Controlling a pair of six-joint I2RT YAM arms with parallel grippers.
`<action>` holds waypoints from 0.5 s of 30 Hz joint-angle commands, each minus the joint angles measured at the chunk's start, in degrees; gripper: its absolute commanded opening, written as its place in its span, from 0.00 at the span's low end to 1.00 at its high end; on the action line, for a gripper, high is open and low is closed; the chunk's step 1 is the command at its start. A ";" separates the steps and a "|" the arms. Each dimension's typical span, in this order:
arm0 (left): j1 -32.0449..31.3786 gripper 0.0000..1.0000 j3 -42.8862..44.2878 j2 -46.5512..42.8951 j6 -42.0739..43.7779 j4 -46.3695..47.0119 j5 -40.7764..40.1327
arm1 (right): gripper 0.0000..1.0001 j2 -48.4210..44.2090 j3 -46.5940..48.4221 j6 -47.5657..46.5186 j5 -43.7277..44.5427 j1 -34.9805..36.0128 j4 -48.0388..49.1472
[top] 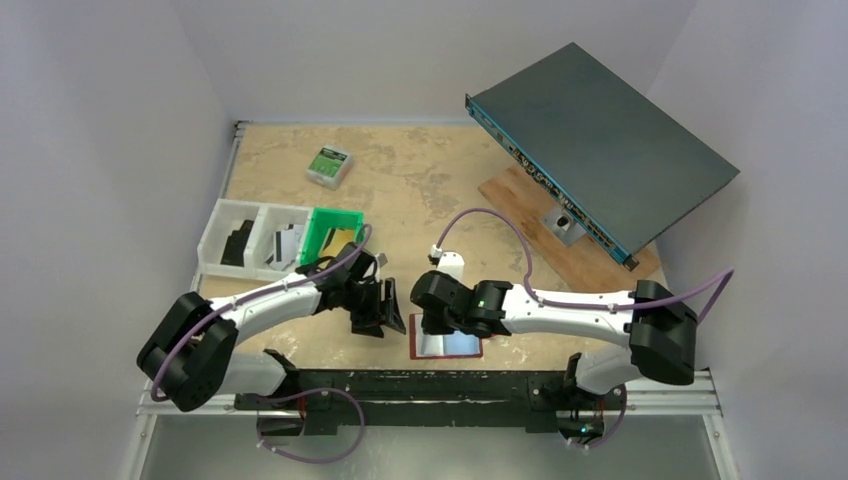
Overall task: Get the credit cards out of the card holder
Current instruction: Close the card holder at the center of the board.
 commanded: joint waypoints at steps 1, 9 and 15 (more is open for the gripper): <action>-0.15 0.58 -0.79 1.37 -2.19 6.63 3.31 | 0.00 -1.06 1.70 0.09 1.26 -0.25 -1.36; 0.02 0.57 -0.93 -0.52 -2.88 2.30 -2.70 | 0.36 4.61 4.69 -0.84 1.76 -0.21 -4.13; 0.03 0.56 -1.42 -1.50 -3.15 1.20 -4.38 | 0.39 8.82 6.57 -1.12 2.93 -0.17 -6.13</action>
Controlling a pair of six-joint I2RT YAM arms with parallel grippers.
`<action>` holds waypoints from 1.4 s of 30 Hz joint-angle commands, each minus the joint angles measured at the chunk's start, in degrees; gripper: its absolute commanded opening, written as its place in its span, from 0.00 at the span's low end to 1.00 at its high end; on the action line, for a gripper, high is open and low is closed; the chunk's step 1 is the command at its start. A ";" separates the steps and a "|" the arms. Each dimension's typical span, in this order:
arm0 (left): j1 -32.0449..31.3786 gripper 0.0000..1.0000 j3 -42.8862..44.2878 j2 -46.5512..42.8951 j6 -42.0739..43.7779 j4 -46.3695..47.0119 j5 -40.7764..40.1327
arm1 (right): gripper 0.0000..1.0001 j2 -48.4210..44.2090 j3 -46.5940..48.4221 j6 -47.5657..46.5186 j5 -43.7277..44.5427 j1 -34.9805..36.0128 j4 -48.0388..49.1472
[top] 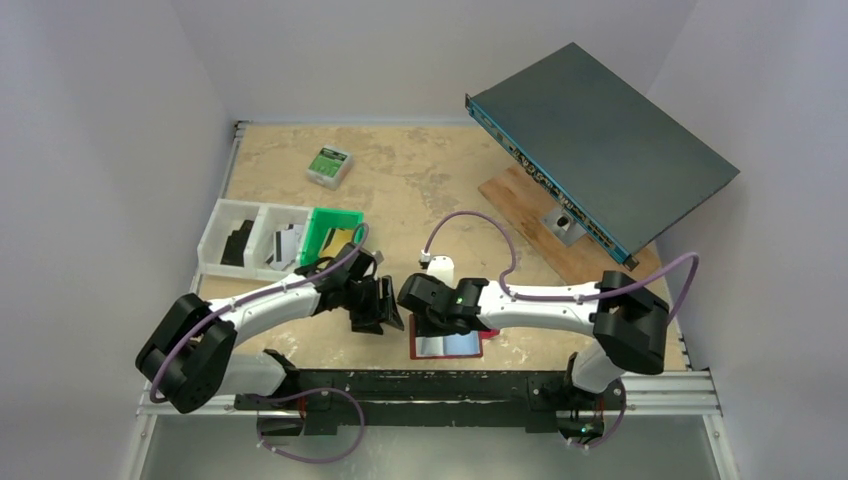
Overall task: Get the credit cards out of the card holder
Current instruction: Close the card holder at the center of the board.
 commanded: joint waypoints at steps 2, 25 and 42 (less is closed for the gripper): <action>-0.01 0.56 -1.20 -2.12 -0.72 -0.59 -1.91 | 0.38 3.39 3.83 -0.78 3.01 -0.17 -3.31; 0.05 0.57 -4.04 0.04 -2.21 11.53 7.82 | 0.00 0.20 6.52 -1.36 1.77 -0.28 -2.97; 1.25 0.44 -4.89 -0.96 -3.53 14.05 9.02 | 0.00 -5.09 2.34 -0.76 -3.82 -4.12 2.68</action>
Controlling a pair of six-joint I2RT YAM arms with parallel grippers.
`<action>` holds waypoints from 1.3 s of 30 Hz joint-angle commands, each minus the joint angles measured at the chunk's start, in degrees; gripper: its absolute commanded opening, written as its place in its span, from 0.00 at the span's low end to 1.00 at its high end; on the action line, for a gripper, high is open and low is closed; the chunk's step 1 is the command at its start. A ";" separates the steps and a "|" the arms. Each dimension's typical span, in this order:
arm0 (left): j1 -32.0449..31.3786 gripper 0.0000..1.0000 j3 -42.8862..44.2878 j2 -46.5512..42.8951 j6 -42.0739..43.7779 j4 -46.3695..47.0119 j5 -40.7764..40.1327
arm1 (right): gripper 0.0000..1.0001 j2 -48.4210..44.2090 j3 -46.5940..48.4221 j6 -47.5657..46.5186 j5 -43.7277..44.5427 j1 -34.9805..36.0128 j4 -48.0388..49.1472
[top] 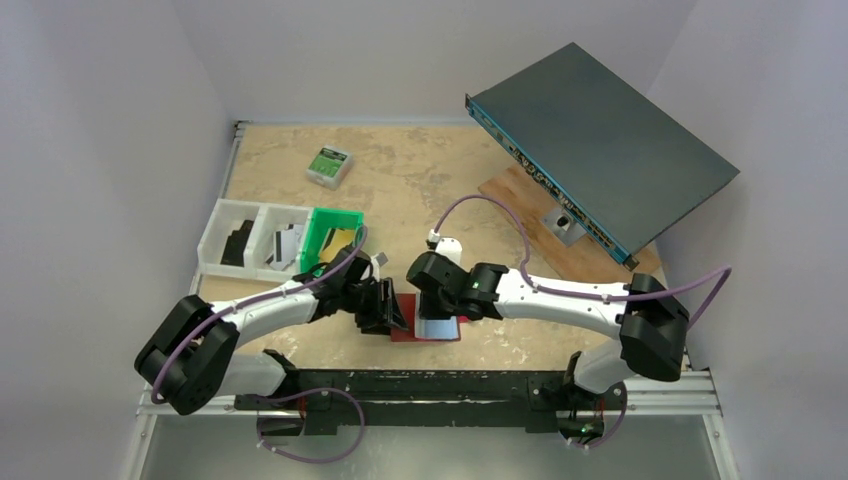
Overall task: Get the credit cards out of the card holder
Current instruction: Close the card holder at the center of the board.
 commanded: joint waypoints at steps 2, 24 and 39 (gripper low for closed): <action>0.38 0.41 -0.07 -0.08 -1.96 4.79 2.33 | 0.00 -1.55 -0.64 0.68 -2.43 -0.28 4.07; 0.26 0.04 13.04 -5.74 10.96 -30.56 -17.46 | 0.33 -2.59 -7.40 -0.40 -2.89 -1.10 9.65; 0.17 0.03 19.03 0.25 12.72 -34.87 -19.40 | 0.39 -1.77 -11.34 -5.29 1.52 -4.40 16.10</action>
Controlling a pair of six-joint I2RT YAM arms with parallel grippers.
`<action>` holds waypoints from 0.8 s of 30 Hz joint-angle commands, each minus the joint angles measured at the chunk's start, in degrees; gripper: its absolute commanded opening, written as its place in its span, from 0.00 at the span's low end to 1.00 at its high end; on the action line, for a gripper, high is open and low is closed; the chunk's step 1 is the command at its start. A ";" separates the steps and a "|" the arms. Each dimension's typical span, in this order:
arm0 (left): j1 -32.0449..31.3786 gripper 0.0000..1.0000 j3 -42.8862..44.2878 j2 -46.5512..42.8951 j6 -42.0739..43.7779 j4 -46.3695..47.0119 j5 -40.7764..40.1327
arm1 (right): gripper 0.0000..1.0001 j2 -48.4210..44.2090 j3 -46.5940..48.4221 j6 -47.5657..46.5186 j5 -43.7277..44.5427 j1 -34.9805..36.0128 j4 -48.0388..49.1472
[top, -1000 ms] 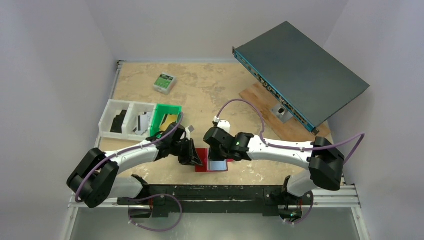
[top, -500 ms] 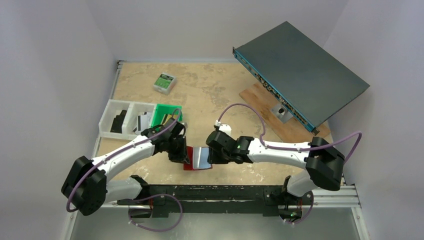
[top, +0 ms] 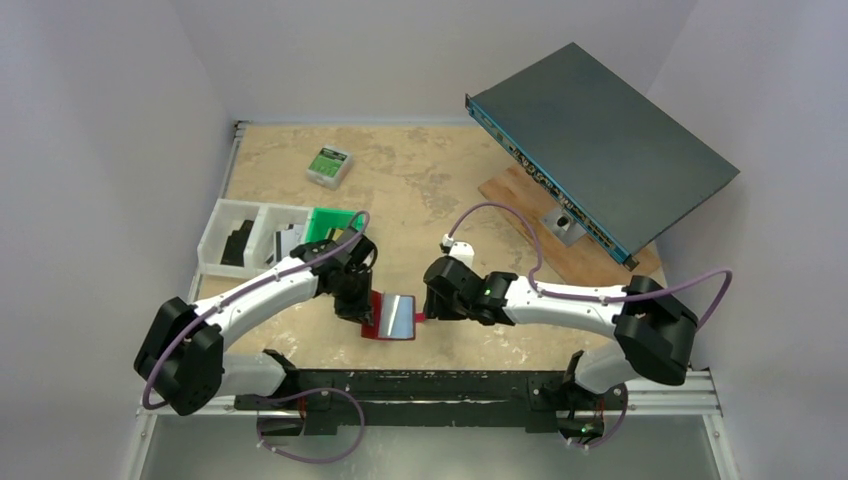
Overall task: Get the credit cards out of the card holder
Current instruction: Close the card holder at the center of the board.
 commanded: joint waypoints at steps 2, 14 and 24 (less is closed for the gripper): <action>0.17 0.03 3.41 1.08 1.39 -1.70 -1.00 | 0.35 2.16 0.32 -2.98 1.52 -0.70 4.95; -0.26 0.21 4.25 0.99 1.15 -0.84 0.44 | 0.00 5.01 0.17 -2.62 -0.20 -0.75 6.14; -1.18 0.38 3.68 -0.49 -1.48 6.99 6.59 | 0.00 4.57 0.47 -2.52 -0.50 -0.79 5.12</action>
